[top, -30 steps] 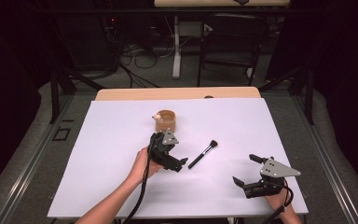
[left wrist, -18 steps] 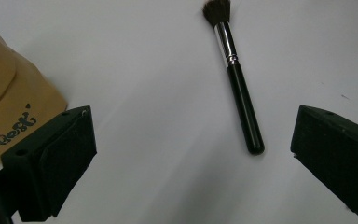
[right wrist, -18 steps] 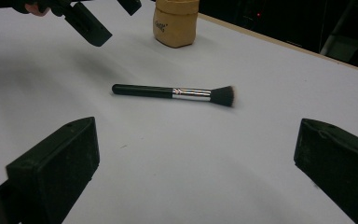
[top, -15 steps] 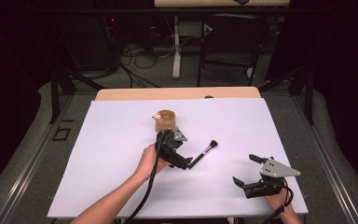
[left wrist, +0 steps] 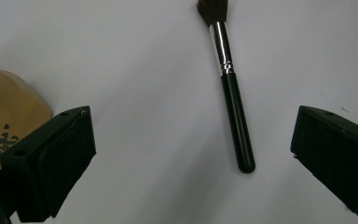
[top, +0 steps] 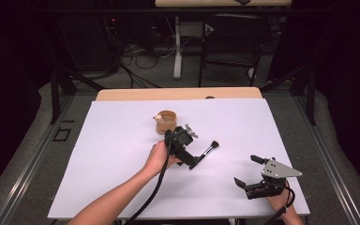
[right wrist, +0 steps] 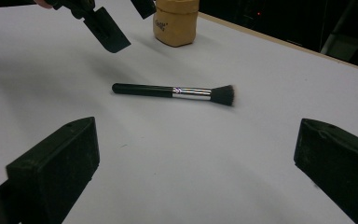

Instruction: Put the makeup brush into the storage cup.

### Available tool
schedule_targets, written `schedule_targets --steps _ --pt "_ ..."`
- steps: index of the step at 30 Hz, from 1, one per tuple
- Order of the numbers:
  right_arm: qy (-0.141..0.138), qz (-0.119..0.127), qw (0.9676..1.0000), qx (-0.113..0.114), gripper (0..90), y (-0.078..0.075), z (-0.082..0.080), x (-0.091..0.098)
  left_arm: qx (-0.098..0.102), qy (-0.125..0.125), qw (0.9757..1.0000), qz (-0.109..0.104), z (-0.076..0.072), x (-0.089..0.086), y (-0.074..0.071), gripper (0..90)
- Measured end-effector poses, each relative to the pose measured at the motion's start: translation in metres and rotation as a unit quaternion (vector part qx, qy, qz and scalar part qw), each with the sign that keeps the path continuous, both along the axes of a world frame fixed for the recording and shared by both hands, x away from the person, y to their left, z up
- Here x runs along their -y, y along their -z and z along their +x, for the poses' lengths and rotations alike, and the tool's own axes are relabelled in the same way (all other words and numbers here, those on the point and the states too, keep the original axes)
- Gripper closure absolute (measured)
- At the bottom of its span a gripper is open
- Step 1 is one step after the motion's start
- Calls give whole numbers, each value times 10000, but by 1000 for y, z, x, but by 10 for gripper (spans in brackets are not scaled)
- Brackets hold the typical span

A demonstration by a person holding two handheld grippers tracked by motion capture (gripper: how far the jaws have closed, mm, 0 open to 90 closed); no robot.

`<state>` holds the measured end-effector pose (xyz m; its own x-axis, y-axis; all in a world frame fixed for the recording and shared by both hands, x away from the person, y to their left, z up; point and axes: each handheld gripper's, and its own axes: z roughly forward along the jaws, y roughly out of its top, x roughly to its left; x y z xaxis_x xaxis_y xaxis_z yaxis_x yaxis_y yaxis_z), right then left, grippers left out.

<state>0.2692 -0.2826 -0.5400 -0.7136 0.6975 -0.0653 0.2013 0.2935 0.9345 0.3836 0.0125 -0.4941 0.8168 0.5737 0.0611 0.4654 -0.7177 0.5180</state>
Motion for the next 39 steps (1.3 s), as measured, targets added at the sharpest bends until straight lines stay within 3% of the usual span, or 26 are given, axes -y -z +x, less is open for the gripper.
schedule_targets --steps 8,15,32,37,39 --pt "-5 -9 10000 -9 0 0 0 0 -334 -36 9988 368 11 16 2 2" --pt "-15 -34 10000 -39 0 0 0 1 -539 -15 9970 555 18 29 7 45" --pt "0 -61 10000 -57 0 0 0 1 -962 153 9928 695 27 50 14 282" --pt "-1 -73 9999 -74 0 0 0 0 -1117 101 9912 701 31 53 18 367" --pt "0 -75 9999 -72 0 0 0 0 -1162 123 9905 729 33 53 20 440"
